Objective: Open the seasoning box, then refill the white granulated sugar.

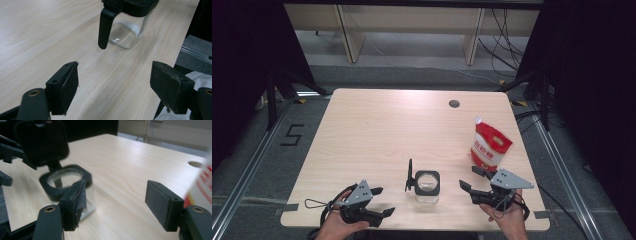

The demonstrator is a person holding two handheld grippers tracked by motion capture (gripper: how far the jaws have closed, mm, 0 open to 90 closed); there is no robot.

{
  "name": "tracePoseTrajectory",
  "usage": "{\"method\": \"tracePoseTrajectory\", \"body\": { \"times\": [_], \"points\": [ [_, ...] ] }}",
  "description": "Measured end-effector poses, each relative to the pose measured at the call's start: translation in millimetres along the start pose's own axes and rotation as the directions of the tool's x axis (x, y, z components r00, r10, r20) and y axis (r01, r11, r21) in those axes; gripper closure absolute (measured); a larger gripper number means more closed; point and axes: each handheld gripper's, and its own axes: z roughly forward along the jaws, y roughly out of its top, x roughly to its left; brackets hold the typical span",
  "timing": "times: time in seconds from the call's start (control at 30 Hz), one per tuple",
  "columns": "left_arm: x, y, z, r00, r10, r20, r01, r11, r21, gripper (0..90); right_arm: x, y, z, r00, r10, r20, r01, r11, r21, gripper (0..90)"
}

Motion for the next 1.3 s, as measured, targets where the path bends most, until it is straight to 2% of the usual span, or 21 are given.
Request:
{"method": "tracePoseTrajectory", "body": {
  "times": [0.03,0.17,0.2,0.23,0.47,0.5,0.53,0.57,0.6,0.67,0.7,0.73,0.77,0.8,0.83,0.9,0.93,0.97,1.07,1.1,1.3],
  "points": [
    [-1.9,-0.7,1.6,0.9997,-0.025,0.003,0.025,0.9995,-0.022,21.9,-1.3,-2.8,-3.5,0.9997,0.022,0.011,-0.022,1.0,0.004,32.6],
    [-2.6,-0.1,1.3,1.0,-0.007,0.004,0.007,0.9999,-0.012,22.0,-9.1,-11.7,-17.0,0.9982,0.035,0.05,-0.036,0.999,0.019,31.8],
    [-2.7,0.2,1.2,1.0,-0.003,0.005,0.003,1.0,-0.007,21.9,-14.4,-15.7,-23.5,0.9945,0.023,0.102,-0.025,0.999,0.02,31.0],
    [-2.2,0.5,1.0,1.0,0.005,0.008,-0.005,1.0,-0.005,21.9,-14.2,-17.7,-26.5,0.9912,0.069,0.113,-0.072,0.997,0.024,30.5],
    [-4.9,-0.6,1.0,1.0,-0.008,-0.002,0.008,1.0,-0.005,21.9,-31.5,-25.7,-31.1,0.9831,0.063,0.172,-0.067,0.998,0.018,27.3],
    [-5.4,-1.2,2.0,0.9999,-0.012,0.0,0.012,0.9997,-0.02,22.0,-31.3,-26.4,-32.4,0.9775,0.091,0.19,-0.097,0.995,0.026,26.5],
    [-4.8,-1.2,0.8,1.0,0.002,0.001,-0.002,0.9999,-0.01,21.9,-36.5,-27.0,-32.5,0.9791,0.055,0.196,-0.062,0.998,0.031,25.4],
    [-2.4,-1.2,-1.1,0.9994,0.034,-0.01,-0.033,0.9994,0.01,21.9,-38.6,-28.8,-31.5,0.9719,0.088,0.218,-0.098,0.995,0.032,23.8],
    [-4.0,-2.3,-0.3,1.0,-0.004,-0.007,0.004,1.0,-0.006,22.0,-42.8,-29.1,-30.7,0.9729,0.061,0.223,-0.069,0.997,0.029,23.1],
    [-1.6,-1.5,-1.4,0.9997,0.021,-0.012,-0.021,0.9998,0.006,21.9,-44.8,-30.3,-29.4,0.9711,0.062,0.23,-0.07,0.997,0.027,22.5],
    [-1.9,-2.0,-1.5,0.9998,0.007,-0.018,-0.006,0.9999,0.008,22.0,-47.6,-31.1,-28.2,0.9706,0.066,0.232,-0.074,0.997,0.027,21.6],
    [-2.1,-2.5,-1.2,0.9999,-0.005,-0.016,0.005,1.0,0.002,22.0,-47.3,-31.5,-27.8,0.9638,0.113,0.242,-0.123,0.992,0.029,20.9],
    [-2.0,-2.8,-0.1,0.9998,-0.006,-0.017,0.005,0.9999,-0.012,22.0,-52.5,-31.8,-27.0,0.9671,0.075,0.243,-0.085,0.996,0.029,20.5],
    [-2.0,-2.8,-0.1,0.9998,-0.006,-0.017,0.005,0.9999,-0.012,22.0,-52.5,-31.8,-27.0,0.9671,0.075,0.243,-0.085,0.996,0.029,20.5],
    [-1.6,-3.0,0.6,0.9998,-0.011,-0.015,0.011,0.9999,-0.008,22.0,-53.5,-33.0,-27.2,0.9601,0.097,0.262,-0.109,0.994,0.029,18.4],
    [-1.7,-2.8,1.4,0.9999,-0.006,-0.014,0.006,0.9999,-0.013,22.0,-57.4,-32.9,-26.5,0.9616,0.087,0.26,-0.093,0.996,0.012,17.6],
    [-1.9,-3.2,1.2,0.9998,-0.004,-0.017,0.004,1.0,0.001,22.0,-56.1,-33.2,-26.4,0.9563,0.124,0.265,-0.13,0.992,0.005,17.3],
    [-2.4,-3.5,2.1,0.9999,-0.001,-0.011,0.001,1.0,-0.005,22.0,-61.4,-33.5,-26.1,0.9583,0.08,0.274,-0.083,0.997,0.0,16.6],
    [-2.5,-3.3,2.0,0.9998,0.013,-0.015,-0.013,0.9998,0.014,22.0,-64.1,-32.7,-24.4,0.9554,0.086,0.283,-0.088,0.996,-0.005,15.9],
    [-2.4,-3.1,2.1,0.9997,0.019,-0.016,-0.019,0.9997,0.018,22.0,-66.8,-32.5,-23.3,0.956,0.057,0.288,-0.056,0.998,-0.012,15.7],
    [-3.1,-4.5,5.7,0.9995,0.027,-0.014,-0.027,0.9996,0.008,22.1,-78.3,-31.6,-12.0,0.9557,0.044,0.291,-0.038,0.999,-0.026,15.4]
  ]
}}
